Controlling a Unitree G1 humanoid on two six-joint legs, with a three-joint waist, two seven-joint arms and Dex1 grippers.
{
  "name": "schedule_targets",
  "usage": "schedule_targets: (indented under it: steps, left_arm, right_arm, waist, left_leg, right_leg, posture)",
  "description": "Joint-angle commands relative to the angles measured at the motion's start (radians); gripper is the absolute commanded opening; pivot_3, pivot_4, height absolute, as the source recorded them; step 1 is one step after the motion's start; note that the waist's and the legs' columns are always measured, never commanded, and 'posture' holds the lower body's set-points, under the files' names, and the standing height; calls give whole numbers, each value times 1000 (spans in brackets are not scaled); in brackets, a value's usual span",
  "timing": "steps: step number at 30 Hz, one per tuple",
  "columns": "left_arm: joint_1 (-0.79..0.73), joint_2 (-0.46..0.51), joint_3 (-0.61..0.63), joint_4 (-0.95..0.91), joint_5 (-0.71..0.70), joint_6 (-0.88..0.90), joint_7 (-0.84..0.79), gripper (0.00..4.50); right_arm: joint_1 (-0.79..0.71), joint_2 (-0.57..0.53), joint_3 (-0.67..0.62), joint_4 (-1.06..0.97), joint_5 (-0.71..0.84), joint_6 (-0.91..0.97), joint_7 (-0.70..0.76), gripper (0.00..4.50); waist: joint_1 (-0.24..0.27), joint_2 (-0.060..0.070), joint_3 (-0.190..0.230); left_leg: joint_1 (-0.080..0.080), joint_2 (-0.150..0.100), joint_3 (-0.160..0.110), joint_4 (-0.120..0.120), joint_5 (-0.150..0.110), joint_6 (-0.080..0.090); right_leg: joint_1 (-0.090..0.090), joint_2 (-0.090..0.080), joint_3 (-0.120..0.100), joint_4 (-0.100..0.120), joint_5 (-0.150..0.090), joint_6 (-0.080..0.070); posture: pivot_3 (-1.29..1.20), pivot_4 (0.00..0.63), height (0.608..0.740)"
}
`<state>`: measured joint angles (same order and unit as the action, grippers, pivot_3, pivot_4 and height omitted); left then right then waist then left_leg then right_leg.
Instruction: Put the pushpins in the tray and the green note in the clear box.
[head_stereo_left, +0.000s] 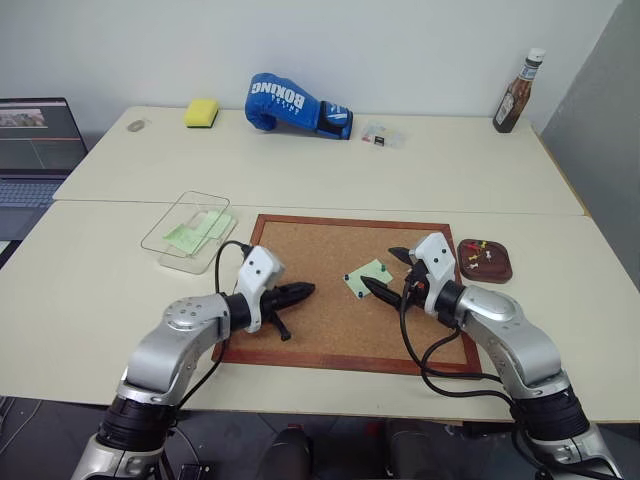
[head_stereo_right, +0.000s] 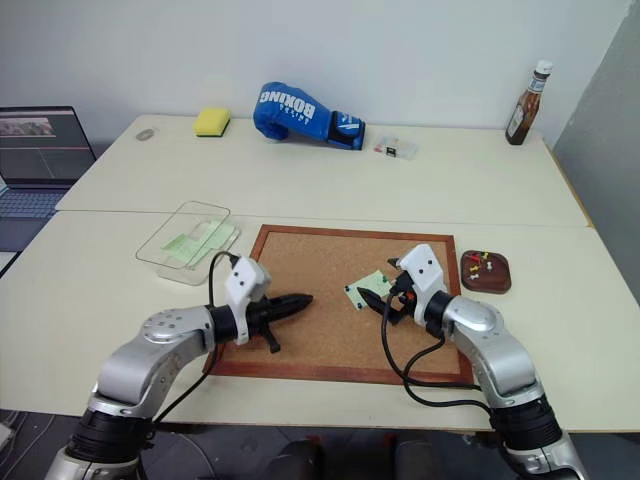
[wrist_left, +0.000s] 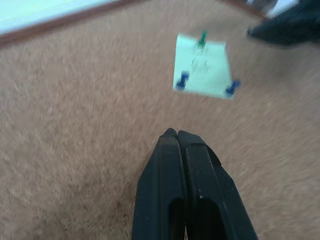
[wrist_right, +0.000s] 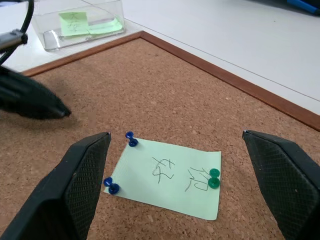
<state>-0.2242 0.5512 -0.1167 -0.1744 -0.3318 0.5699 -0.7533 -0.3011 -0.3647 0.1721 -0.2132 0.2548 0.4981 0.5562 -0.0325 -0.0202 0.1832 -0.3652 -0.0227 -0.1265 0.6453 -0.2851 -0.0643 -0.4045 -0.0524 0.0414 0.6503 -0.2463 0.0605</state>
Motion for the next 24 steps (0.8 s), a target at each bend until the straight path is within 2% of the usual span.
schedule_targets:
  steps: [1, 19, 21, 22, 24]
  left_arm:
    - [32, -9, -36, 33, 44, -28, 12, 9]
    - [34, 2, 2, 39, 29, -13, -13, 9]
    - [29, 5, 3, 41, 36, -19, -13, 0]
    - [24, 6, 5, 43, 38, -21, -11, 0]
    - [13, 6, 13, 44, 33, -16, -8, 0]
  right_arm:
    - [-32, 35, -10, 35, -12, -34, -20, 4500]
    - [-100, 122, -26, 267, -45, -139, -28, 4500]
    - [-108, 121, -20, 288, -60, -162, -24, 4123]
    - [-109, 119, -16, 296, -65, -172, -21, 4087]
    - [-111, 123, -20, 307, -66, -179, -22, 3616]
  waist:
    - [0, 1, -1]
    - [-4, 3, -3]
    - [-6, 3, -3]
    - [-7, 3, -3]
    - [-8, 3, -3]
  left_leg:
    - [0, 0, 0, 0, 0, 0]
    - [4, 0, 1, 1, 1, 0]
    - [4, 0, 1, 1, 1, 0]
    - [4, 0, 1, 1, 1, 0]
    - [4, 0, 1, 1, 1, 0]
  right_leg:
    - [0, 0, 0, 0, 0, 0]
    - [0, 0, 1, 8, 0, 0]
    - [0, 0, 1, 8, 0, 0]
    - [0, 0, 1, 8, 0, 0]
    - [0, 0, 1, 8, 0, 0]
  posture:
    - [0, 150, 740]
    - [0, 150, 740]
    - [0, 150, 740]
    - [0, 150, 740]
    - [0, 150, 740]
